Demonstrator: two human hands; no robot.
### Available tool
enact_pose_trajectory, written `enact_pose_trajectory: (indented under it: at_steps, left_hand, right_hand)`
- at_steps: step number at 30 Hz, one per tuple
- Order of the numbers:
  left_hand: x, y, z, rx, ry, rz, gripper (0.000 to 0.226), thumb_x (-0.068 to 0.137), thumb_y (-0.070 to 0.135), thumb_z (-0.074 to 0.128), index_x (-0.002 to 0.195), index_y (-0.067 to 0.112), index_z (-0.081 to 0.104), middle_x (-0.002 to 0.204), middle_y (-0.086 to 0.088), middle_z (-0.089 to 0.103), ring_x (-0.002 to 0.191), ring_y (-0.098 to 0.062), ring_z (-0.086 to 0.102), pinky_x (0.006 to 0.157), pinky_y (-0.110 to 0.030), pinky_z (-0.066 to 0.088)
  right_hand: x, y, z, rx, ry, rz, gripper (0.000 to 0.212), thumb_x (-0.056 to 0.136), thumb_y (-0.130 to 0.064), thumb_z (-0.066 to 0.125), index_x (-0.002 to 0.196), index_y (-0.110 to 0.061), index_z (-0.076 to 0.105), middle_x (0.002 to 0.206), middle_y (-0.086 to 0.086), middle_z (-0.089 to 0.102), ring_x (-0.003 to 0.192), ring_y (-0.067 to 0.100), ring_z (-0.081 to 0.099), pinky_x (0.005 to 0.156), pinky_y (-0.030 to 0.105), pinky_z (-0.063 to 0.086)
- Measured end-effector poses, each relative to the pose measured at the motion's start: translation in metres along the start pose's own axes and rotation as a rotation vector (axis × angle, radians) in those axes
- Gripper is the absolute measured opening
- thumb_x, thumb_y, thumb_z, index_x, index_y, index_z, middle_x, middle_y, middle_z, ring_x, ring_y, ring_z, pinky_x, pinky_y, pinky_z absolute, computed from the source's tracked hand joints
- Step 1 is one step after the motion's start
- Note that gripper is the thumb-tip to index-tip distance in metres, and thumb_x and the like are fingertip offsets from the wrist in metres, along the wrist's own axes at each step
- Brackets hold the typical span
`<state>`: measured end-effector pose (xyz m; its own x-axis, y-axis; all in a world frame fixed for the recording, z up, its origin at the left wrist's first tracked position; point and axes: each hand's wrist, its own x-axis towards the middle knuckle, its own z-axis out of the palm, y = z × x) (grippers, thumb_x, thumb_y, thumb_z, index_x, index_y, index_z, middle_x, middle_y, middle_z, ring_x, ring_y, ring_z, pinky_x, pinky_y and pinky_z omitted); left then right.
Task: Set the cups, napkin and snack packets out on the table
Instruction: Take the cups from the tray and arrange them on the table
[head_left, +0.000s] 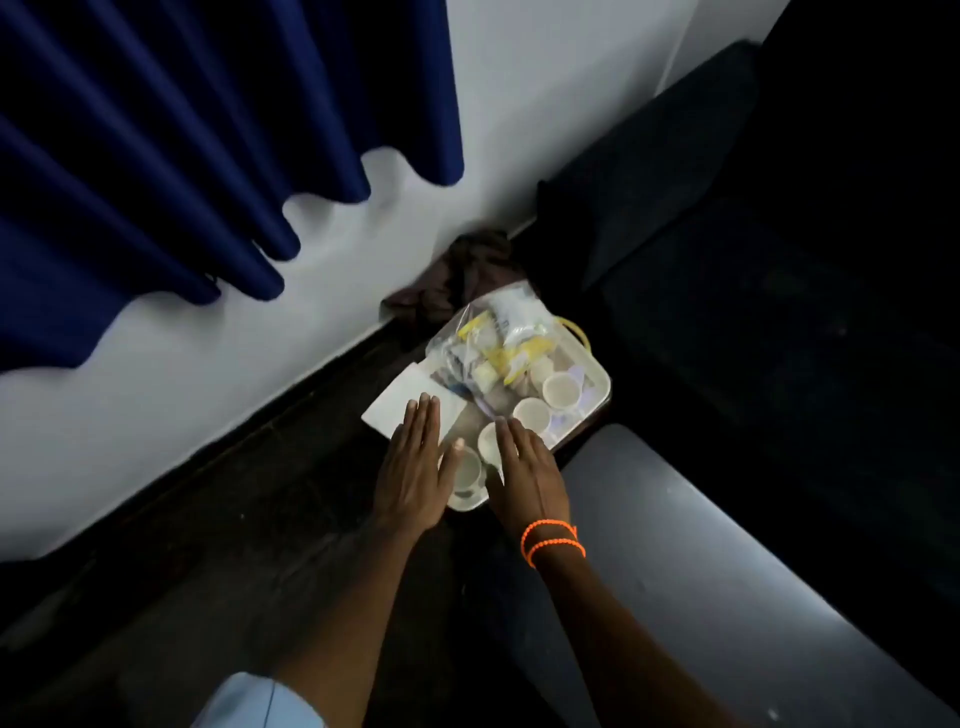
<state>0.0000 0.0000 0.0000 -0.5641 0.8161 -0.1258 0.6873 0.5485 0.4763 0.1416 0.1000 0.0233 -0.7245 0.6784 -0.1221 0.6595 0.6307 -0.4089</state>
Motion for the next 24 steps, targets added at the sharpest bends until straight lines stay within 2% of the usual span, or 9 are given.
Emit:
enact_pose_trajectory:
  at_steps: [2,4,7,11,14,16,18,21,24]
  left_hand:
    - [-0.002,-0.012,0.011,-0.015,-0.039,-0.021,0.076,0.106,0.061,0.021,0.166,0.015,0.012,0.175,-0.002,0.011,0.162,-0.014,0.005,0.131,-0.033,0.011]
    - [-0.005,-0.021,0.019,-0.006,-0.085,-0.043,0.074,0.107,0.058,0.026,0.166,0.014,0.018,0.174,-0.003,0.018,0.162,-0.016,0.013,0.128,-0.029,0.011]
    - [-0.006,-0.027,0.031,-0.062,-0.143,-0.028,0.063,0.108,0.046,0.042,0.160,0.012,0.035,0.166,-0.009,0.039,0.154,-0.022,0.036,0.125,-0.033,0.029]
    - [-0.003,-0.025,0.035,-0.161,-0.180,-0.099,0.048,0.110,0.035,0.043,0.151,0.011,0.049,0.150,-0.012,0.054,0.140,-0.026,0.050,0.115,-0.038,0.041]
    - [0.000,-0.018,0.036,-0.300,-0.113,-0.192,0.041,0.110,0.029,0.043,0.141,0.008,0.059,0.137,-0.016,0.062,0.129,-0.029,0.058,0.108,-0.040,0.046]
    - [0.005,-0.016,0.036,-0.350,-0.053,-0.236,0.036,0.110,0.026,0.044,0.125,0.004,0.068,0.123,-0.019,0.069,0.118,-0.032,0.063,0.099,-0.040,0.048]
    - [0.008,-0.014,0.034,-0.359,-0.015,-0.274,0.036,0.110,0.027,0.045,0.116,0.003,0.071,0.116,-0.020,0.072,0.111,-0.034,0.066,0.093,-0.037,0.048]
    - [0.007,-0.010,0.026,-0.347,0.062,-0.277,0.043,0.110,0.035,0.044,0.112,0.005,0.074,0.112,-0.019,0.076,0.106,-0.033,0.069,0.092,-0.040,0.051]
    - [0.004,0.000,0.016,-0.278,0.143,-0.273,0.053,0.109,0.045,0.039,0.106,0.008,0.077,0.103,-0.017,0.078,0.099,-0.033,0.071,0.084,-0.038,0.050]
  right_hand:
    - [0.000,-0.006,0.020,0.047,-0.031,0.021,0.063,0.085,-0.018,0.067,0.144,-0.006,0.049,0.132,0.017,0.059,0.117,0.036,0.059,0.101,0.043,0.051]
    - [-0.003,-0.010,0.033,0.061,-0.080,0.049,0.059,0.085,-0.021,0.067,0.139,-0.008,0.051,0.119,0.014,0.061,0.104,0.034,0.059,0.090,0.042,0.051]
    - [-0.006,-0.013,0.050,0.090,-0.100,0.071,0.055,0.082,-0.020,0.070,0.134,-0.007,0.054,0.110,0.014,0.062,0.096,0.035,0.059,0.084,0.043,0.051]
    - [-0.004,-0.017,0.059,0.151,-0.114,0.080,0.056,0.083,-0.019,0.074,0.134,-0.005,0.055,0.109,0.019,0.065,0.097,0.038,0.063,0.084,0.044,0.053]
    - [-0.003,-0.018,0.061,0.223,-0.116,0.125,0.060,0.085,-0.017,0.073,0.140,-0.006,0.050,0.115,0.020,0.065,0.105,0.038,0.062,0.089,0.044,0.053]
    - [-0.001,-0.017,0.060,0.279,-0.118,0.162,0.060,0.087,-0.015,0.070,0.142,-0.007,0.047,0.118,0.019,0.065,0.108,0.038,0.062,0.090,0.043,0.053]
    - [0.000,-0.017,0.059,0.326,-0.111,0.180,0.058,0.086,-0.013,0.070,0.140,-0.008,0.049,0.119,0.018,0.065,0.110,0.036,0.062,0.090,0.042,0.052]
    - [-0.003,-0.015,0.055,0.372,-0.084,0.165,0.056,0.085,-0.012,0.073,0.137,-0.008,0.054,0.121,0.016,0.065,0.111,0.035,0.063,0.090,0.041,0.052]
    - [-0.010,-0.015,0.047,0.416,-0.041,0.156,0.055,0.082,-0.014,0.076,0.134,-0.010,0.057,0.120,0.015,0.067,0.109,0.035,0.065,0.089,0.042,0.054]
